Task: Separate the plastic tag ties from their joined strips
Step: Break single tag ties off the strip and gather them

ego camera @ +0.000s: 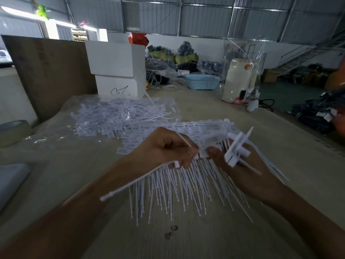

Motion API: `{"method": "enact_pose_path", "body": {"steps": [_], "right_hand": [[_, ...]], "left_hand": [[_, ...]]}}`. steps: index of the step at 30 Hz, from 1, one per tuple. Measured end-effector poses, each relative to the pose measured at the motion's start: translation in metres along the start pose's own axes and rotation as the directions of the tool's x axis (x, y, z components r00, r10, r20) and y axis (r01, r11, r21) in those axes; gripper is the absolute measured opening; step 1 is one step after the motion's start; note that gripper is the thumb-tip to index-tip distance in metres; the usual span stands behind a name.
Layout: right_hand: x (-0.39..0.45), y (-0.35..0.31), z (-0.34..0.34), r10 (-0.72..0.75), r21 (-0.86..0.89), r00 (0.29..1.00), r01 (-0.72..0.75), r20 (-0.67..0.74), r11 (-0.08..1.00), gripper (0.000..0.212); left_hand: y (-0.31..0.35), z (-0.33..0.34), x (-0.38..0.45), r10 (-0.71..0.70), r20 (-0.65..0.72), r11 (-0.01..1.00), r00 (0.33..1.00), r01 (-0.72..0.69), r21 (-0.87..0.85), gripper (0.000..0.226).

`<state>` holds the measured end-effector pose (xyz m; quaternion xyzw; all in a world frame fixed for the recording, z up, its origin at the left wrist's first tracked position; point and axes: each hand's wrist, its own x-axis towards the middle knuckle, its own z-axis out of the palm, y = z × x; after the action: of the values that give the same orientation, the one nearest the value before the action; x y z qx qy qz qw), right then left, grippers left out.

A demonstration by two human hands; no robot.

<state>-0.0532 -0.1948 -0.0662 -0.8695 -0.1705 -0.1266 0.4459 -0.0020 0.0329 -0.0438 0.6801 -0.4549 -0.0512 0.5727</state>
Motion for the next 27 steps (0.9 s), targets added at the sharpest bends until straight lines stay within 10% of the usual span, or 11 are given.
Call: {"method": "enact_pose_path", "body": {"steps": [22,27], "right_hand": [[0.001,-0.029,-0.007,0.121,0.203,0.993,-0.121,0.012,0.972,0.016],[0.006,-0.008,-0.004,0.130,0.091,0.991,-0.129,-0.008,0.987,0.056]], "left_hand": [[-0.004,0.005,0.002,0.045,-0.224,0.972,0.974,0.009,0.235,0.025],[-0.008,0.004,0.002,0.060,-0.196,0.931,0.979,0.016,0.364,0.018]]}}
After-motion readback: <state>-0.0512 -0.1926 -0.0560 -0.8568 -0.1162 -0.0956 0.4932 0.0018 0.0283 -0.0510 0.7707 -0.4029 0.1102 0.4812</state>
